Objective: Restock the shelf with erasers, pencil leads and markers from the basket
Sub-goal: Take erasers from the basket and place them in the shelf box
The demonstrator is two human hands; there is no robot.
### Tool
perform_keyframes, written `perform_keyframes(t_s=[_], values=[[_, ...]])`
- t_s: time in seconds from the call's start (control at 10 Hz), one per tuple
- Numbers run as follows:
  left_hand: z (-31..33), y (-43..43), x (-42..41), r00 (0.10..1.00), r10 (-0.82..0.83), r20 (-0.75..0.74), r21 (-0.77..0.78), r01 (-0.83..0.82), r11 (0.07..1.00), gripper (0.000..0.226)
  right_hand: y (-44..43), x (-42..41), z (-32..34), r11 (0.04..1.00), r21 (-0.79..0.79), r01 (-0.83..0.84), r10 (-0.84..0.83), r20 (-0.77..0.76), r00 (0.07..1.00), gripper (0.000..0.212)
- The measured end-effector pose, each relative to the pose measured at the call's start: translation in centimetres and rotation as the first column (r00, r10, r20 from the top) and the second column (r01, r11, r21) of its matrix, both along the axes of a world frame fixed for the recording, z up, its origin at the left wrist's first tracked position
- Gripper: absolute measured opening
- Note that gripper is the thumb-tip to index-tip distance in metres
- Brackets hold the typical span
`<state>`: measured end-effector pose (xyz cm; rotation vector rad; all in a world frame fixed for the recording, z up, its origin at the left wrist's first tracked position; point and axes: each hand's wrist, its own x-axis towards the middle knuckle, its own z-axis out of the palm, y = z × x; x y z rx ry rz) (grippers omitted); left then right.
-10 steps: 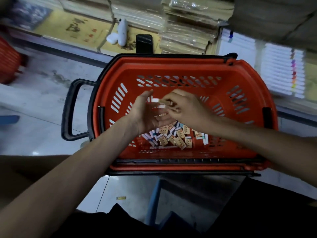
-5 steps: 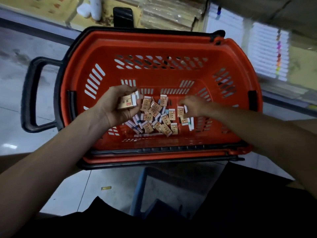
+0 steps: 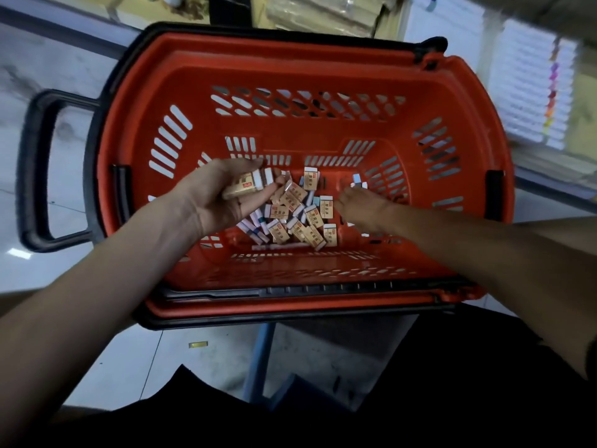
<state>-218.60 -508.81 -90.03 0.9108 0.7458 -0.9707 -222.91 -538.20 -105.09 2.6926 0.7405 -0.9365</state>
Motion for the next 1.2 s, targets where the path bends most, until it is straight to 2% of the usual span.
perform_keyframes(t_s=[0.1, 0.2, 0.3, 0.4, 0.5, 0.6, 0.7, 0.8, 0.9, 1.0, 1.1, 1.2], values=[[-0.1, 0.0, -0.1, 1.000, 0.008, 0.001, 0.014, -0.008, 1.000, 0.008, 0.0, -0.3, 0.7, 0.990, 0.070, 0.126, -0.123, -0.042, 0.991, 0.047], [-0.1, 0.1, -0.2, 0.999, 0.033, -0.001, 0.036, -0.033, 0.999, 0.012, 0.9, -0.4, 2.7, 0.970, 0.082, 0.227, -0.212, -0.166, 0.963, 0.037], [0.4, 0.0, -0.3, 0.998, 0.061, -0.006, 0.045, -0.061, 0.997, 0.015, 3.0, 0.0, 7.1, 0.932, 0.181, 0.314, -0.308, -0.060, 0.949, 0.034], [0.9, -0.1, -0.2, 0.995, 0.095, -0.018, 0.038, -0.094, 0.995, 0.034, 5.1, 1.0, 10.0, 0.795, 0.476, 0.377, -0.487, 0.130, 0.863, 0.029], [1.7, -0.6, -0.3, 0.995, 0.096, 0.017, -0.040, -0.095, 0.995, 0.043, 8.1, 1.7, 15.0, 0.566, 0.781, 0.264, -0.619, 0.190, 0.762, 0.027], [2.4, -1.0, -0.2, 0.990, 0.127, 0.062, -0.141, -0.117, 0.983, 0.042, 11.5, 1.0, 18.2, 0.512, 0.847, 0.141, -0.546, 0.194, 0.815, 0.028], [2.6, -0.9, -0.2, 0.987, 0.128, 0.096, -0.192, -0.108, 0.975, 0.041, 14.0, 0.3, 17.9, 0.601, 0.794, 0.088, -0.462, 0.256, 0.849, 0.037], [2.0, -0.5, -0.4, 0.985, 0.160, 0.067, -0.145, -0.149, 0.978, 0.030, 15.0, -0.1, 18.2, 0.547, 0.828, 0.126, -0.455, 0.167, 0.875, 0.039], [1.4, 0.3, -0.2, 0.968, 0.251, 0.013, -0.097, -0.248, 0.964, 0.015, 14.0, -0.1, 18.3, 0.363, 0.917, 0.167, -0.563, 0.073, 0.823, 0.021], [1.3, 1.2, 0.3, 0.947, 0.317, 0.046, -0.038, -0.316, 0.948, 0.005, 10.9, 1.4, 14.8, 0.279, 0.890, 0.359, -0.788, -0.001, 0.615, 0.014], [1.2, 1.7, 0.6, 0.946, 0.321, 0.041, -0.061, -0.318, 0.946, 0.008, 7.5, 2.7, 8.5, 0.314, 0.709, 0.631, -0.878, -0.036, 0.477, 0.013], [0.8, 1.8, 0.8, 0.959, 0.283, 0.025, -0.074, -0.280, 0.957, 0.025, 6.7, 3.1, 3.9, 0.377, 0.520, 0.767, -0.877, -0.066, 0.475, 0.019]])
